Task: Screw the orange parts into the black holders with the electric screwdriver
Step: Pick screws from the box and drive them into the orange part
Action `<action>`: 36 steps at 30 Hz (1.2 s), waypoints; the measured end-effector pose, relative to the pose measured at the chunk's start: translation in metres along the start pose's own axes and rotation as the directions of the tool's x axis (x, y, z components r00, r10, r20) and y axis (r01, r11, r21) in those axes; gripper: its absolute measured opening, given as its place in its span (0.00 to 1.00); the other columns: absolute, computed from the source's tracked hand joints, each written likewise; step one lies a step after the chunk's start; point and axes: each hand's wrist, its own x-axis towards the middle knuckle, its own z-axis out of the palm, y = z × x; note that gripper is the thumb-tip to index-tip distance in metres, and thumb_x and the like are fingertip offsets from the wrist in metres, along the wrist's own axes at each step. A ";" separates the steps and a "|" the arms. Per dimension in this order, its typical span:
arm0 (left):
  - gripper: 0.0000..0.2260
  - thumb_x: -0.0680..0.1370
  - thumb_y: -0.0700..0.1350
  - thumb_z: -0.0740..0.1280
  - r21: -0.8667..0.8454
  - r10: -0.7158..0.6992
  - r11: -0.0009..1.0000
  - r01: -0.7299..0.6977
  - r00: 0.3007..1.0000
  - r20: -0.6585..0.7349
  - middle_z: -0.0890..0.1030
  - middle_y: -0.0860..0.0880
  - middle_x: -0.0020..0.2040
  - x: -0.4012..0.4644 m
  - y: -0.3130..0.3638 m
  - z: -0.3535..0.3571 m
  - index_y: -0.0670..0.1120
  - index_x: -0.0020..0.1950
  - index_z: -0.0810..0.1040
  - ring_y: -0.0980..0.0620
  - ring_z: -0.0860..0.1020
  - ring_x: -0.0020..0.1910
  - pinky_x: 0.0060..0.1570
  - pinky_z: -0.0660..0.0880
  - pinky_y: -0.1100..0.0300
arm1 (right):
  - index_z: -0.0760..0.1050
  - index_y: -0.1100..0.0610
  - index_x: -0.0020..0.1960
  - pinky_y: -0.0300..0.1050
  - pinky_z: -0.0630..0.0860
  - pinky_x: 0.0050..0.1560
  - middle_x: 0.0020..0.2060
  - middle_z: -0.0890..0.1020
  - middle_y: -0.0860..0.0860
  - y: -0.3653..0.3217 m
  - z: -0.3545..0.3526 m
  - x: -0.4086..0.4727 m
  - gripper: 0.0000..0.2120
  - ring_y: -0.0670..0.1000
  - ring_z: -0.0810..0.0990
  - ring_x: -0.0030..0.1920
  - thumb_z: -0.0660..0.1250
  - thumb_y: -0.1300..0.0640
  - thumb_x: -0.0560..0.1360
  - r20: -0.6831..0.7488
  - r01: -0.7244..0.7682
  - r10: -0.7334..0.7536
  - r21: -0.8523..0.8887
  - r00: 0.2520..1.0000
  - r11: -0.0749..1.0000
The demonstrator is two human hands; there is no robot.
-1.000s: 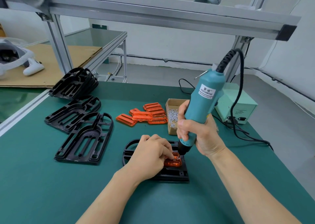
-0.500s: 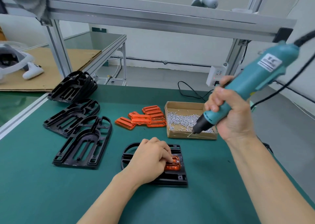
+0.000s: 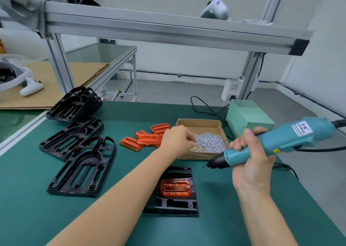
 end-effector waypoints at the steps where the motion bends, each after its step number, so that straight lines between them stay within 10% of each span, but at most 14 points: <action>1: 0.06 0.75 0.44 0.70 0.035 -0.011 0.999 0.010 0.999 0.034 0.84 0.53 0.49 0.008 0.001 0.005 0.50 0.49 0.85 0.54 0.79 0.49 0.60 0.73 0.51 | 0.70 0.52 0.44 0.43 0.70 0.36 0.27 0.68 0.48 0.001 0.000 0.000 0.09 0.48 0.68 0.27 0.67 0.63 0.70 0.000 -0.001 0.001 0.001 1.000 1.000; 6: 0.03 0.74 0.46 0.71 0.210 -0.038 0.978 0.007 0.989 0.141 0.83 0.54 0.50 0.030 0.000 0.021 0.52 0.46 0.84 0.52 0.75 0.55 0.62 0.62 0.50 | 0.70 0.52 0.44 0.42 0.71 0.35 0.26 0.69 0.48 -0.001 -0.007 -0.002 0.09 0.48 0.69 0.27 0.67 0.63 0.70 0.002 0.007 -0.007 -0.032 1.000 0.999; 14: 0.07 0.75 0.38 0.67 0.333 -0.042 0.943 -0.010 0.988 0.147 0.83 0.48 0.49 0.038 0.004 0.026 0.46 0.47 0.84 0.47 0.80 0.48 0.50 0.77 0.54 | 0.73 0.49 0.41 0.41 0.72 0.35 0.25 0.69 0.47 -0.003 -0.010 -0.003 0.09 0.48 0.69 0.27 0.68 0.63 0.70 0.019 0.013 -0.012 -0.056 1.000 0.998; 21: 0.05 0.77 0.38 0.61 0.482 -0.026 0.872 -0.093 0.972 0.235 0.81 0.44 0.49 0.041 0.004 0.029 0.44 0.40 0.71 0.44 0.78 0.49 0.46 0.68 0.55 | 0.73 0.49 0.39 0.40 0.71 0.33 0.25 0.70 0.47 -0.003 -0.009 -0.006 0.10 0.48 0.69 0.26 0.67 0.64 0.69 0.036 -0.002 0.005 -0.063 0.999 0.998; 36: 0.07 0.76 0.38 0.61 0.534 -0.020 0.837 -0.117 0.970 0.244 0.81 0.42 0.49 0.035 0.012 0.018 0.38 0.48 0.77 0.43 0.79 0.47 0.40 0.70 0.55 | 0.73 0.51 0.41 0.39 0.72 0.33 0.27 0.69 0.48 -0.002 -0.008 -0.011 0.09 0.48 0.69 0.26 0.68 0.65 0.68 0.045 -0.030 0.033 -0.053 0.998 0.998</action>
